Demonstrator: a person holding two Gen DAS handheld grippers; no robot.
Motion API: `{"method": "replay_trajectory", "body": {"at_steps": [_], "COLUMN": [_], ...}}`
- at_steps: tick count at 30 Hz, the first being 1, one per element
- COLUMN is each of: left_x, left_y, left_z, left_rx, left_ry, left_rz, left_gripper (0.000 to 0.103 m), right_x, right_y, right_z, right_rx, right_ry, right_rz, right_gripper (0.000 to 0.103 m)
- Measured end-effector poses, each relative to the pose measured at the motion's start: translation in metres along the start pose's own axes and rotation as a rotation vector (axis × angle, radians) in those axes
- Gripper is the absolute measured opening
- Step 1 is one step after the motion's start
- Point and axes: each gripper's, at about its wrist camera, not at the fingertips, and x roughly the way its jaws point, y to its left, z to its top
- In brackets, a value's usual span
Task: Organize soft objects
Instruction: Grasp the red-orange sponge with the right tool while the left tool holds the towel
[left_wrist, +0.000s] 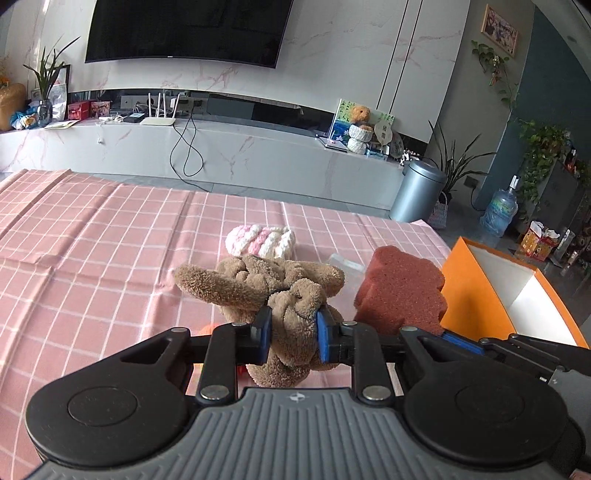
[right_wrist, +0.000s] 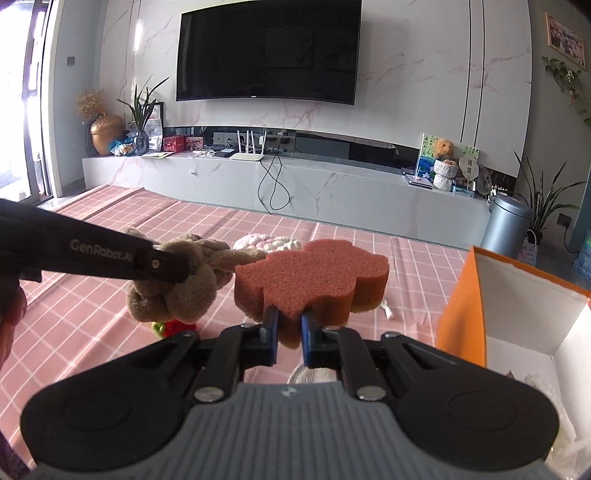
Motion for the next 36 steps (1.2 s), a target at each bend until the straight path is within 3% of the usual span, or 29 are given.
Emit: {"method": "replay_trajectory", "body": {"at_steps": [11, 18, 25, 28, 30, 32, 34, 35, 36], "left_x": [-0.034, -0.042, -0.031, -0.027, -0.028, -0.027, -0.028, -0.029, -0.029], "left_y": [0.008, 0.002, 0.008, 0.012, 0.013, 0.013, 0.014, 0.015, 0.016], "left_z": [-0.048, -0.075, -0.096, -0.103, -0.105, -0.105, -0.106, -0.106, -0.105], "left_rx": [0.001, 0.049, 0.020, 0.000, -0.006, -0.012, -0.040, -0.054, -0.075], "left_ry": [0.055, 0.053, 0.097, 0.122, 0.119, 0.123, 0.124, 0.123, 0.123], "left_rz": [0.024, 0.039, 0.022, 0.009, 0.003, 0.004, 0.009, 0.008, 0.010], "left_gripper": [0.027, 0.027, 0.027, 0.029, 0.040, 0.048, 0.067, 0.076, 0.078], "right_x": [-0.046, -0.044, -0.036, -0.032, -0.032, -0.034, -0.037, -0.039, -0.039], "right_y": [0.010, 0.013, 0.007, 0.005, 0.004, 0.003, 0.003, 0.002, 0.002], "right_z": [-0.042, -0.067, -0.079, -0.082, -0.082, -0.080, -0.076, -0.075, -0.073], "right_rx": [-0.054, -0.081, -0.070, -0.052, -0.040, -0.027, -0.013, -0.007, -0.002], "right_ry": [0.054, 0.137, 0.191, 0.224, 0.233, 0.229, 0.206, 0.193, 0.188], "right_rz": [0.093, 0.108, 0.111, 0.115, 0.115, 0.108, 0.097, 0.092, 0.087], "right_gripper": [0.010, 0.010, 0.011, 0.014, 0.017, 0.031, 0.062, 0.066, 0.072]}}
